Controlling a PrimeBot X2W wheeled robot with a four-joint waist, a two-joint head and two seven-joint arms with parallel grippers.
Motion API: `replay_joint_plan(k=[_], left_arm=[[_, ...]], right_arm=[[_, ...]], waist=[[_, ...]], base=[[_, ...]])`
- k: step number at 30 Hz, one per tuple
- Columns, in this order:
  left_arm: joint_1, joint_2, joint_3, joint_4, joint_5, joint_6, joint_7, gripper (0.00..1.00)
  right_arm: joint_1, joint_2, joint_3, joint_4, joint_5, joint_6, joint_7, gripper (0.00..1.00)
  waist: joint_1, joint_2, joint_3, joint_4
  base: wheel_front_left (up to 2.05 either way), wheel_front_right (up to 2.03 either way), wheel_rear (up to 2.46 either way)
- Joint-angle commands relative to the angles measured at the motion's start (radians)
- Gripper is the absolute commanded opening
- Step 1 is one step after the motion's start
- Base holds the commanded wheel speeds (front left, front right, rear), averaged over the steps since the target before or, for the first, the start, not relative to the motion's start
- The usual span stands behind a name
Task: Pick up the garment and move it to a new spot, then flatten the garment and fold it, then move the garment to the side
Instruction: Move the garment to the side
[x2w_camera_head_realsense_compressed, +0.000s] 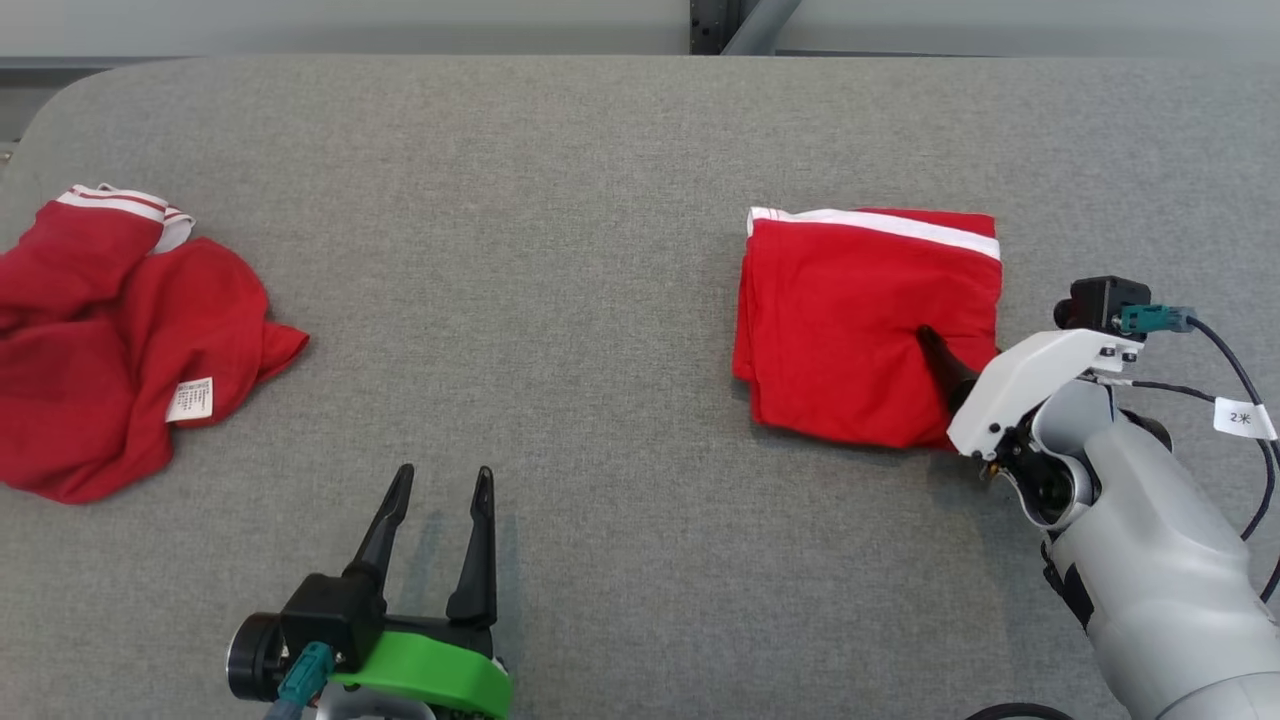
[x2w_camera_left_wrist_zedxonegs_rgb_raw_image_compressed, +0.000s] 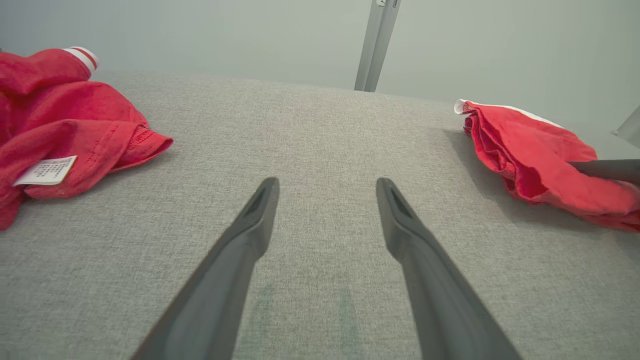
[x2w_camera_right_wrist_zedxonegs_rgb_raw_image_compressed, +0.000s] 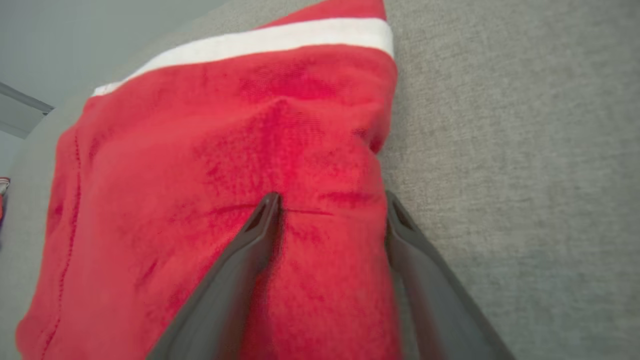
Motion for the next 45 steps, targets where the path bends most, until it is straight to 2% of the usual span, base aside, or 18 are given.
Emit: replay_joint_plan(k=[1,2,3,8,11,15,19,25,30,39,40,41,42,45], left_arm=[[-0.013,0.001,-0.003,-0.002,-0.008,0.009,0.000,1.00],[-0.012,0.001,-0.002,-0.005,-0.010,0.011,0.000,1.00],[-0.012,0.001,-0.001,-0.008,-0.013,0.014,0.000,1.00],[-0.014,0.001,0.007,-0.019,-0.008,0.015,0.000,1.00],[-0.031,0.001,0.016,-0.033,0.006,0.009,0.000,1.00],[-0.071,0.001,0.020,-0.058,0.034,-0.009,0.000,1.00],[-0.133,0.002,0.018,-0.065,0.055,-0.028,0.000,1.00],[-0.202,0.003,0.002,-0.049,0.078,-0.047,0.000,1.00],[-0.202,0.005,0.011,-0.031,0.085,-0.051,0.000,1.00],[-0.165,0.007,0.045,-0.043,0.075,-0.043,0.000,1.00],[-0.163,0.007,0.048,-0.044,0.075,-0.042,0.000,1.00],[-0.159,0.006,0.049,-0.044,0.074,-0.040,0.000,1.00],[-0.155,0.006,0.050,-0.046,0.074,-0.038,0.000,1.00],[-0.143,0.005,0.053,-0.048,0.071,-0.035,0.000,1.00]], right_arm=[[-0.006,0.001,-0.004,0.019,0.036,-0.001,0.026,0.36],[-0.006,0.007,0.001,0.026,0.063,-0.001,0.045,0.02],[-0.004,0.014,0.008,0.025,0.092,-0.001,0.064,0.00],[-0.020,0.008,0.021,-0.005,0.173,-0.001,0.082,0.00],[-0.053,-0.010,0.030,-0.027,0.210,-0.001,0.084,0.00],[-0.089,-0.080,0.036,-0.033,0.220,-0.001,0.092,0.00],[-0.127,-0.168,0.023,-0.018,0.201,-0.001,0.084,0.00],[-0.202,-0.320,0.020,0.033,0.100,-0.001,0.077,0.00],[-0.271,-0.435,0.065,0.078,-0.046,-0.001,0.103,0.00],[-0.333,-0.539,0.148,0.113,-0.236,-0.001,0.134,0.00],[-0.335,-0.542,0.149,0.116,-0.254,-0.001,0.126,0.11],[-0.336,-0.546,0.151,0.117,-0.275,-0.001,0.108,0.79],[-0.338,-0.549,0.149,0.124,-0.296,-0.001,0.095,1.00],[-0.349,-0.538,0.136,0.133,-0.352,-0.001,0.048,1.00]], waist=[[0.0000,0.0115,0.020,0.017],[0.0000,0.0115,0.022,0.014],[0.0000,0.0115,0.024,0.008],[0.0000,0.0115,0.046,-0.047],[0.0000,0.0115,0.075,-0.111],[0.0000,0.0115,0.127,-0.185],[0.0000,0.0115,0.182,-0.223],[0.0000,0.0115,0.253,-0.204],[0.0000,0.0115,0.279,-0.159],[0.0000,0.0115,0.277,-0.115],[0.0000,0.0115,0.274,-0.116],[0.0000,0.0115,0.269,-0.118],[0.0000,0.0115,0.264,-0.122],[0.0000,0.0115,0.244,-0.142]], base=[[0.00,0.00,0.00],[0.00,0.00,0.00],[0.00,0.00,0.00],[0.00,0.00,0.00],[0.00,0.00,0.00],[0.00,0.00,0.00],[0.00,0.00,0.00],[0.00,0.00,0.00],[0.00,0.00,0.00],[0.00,0.00,0.00],[0.00,0.00,0.00],[0.00,0.00,0.00],[0.00,0.00,0.00],[0.00,0.00,0.00]])
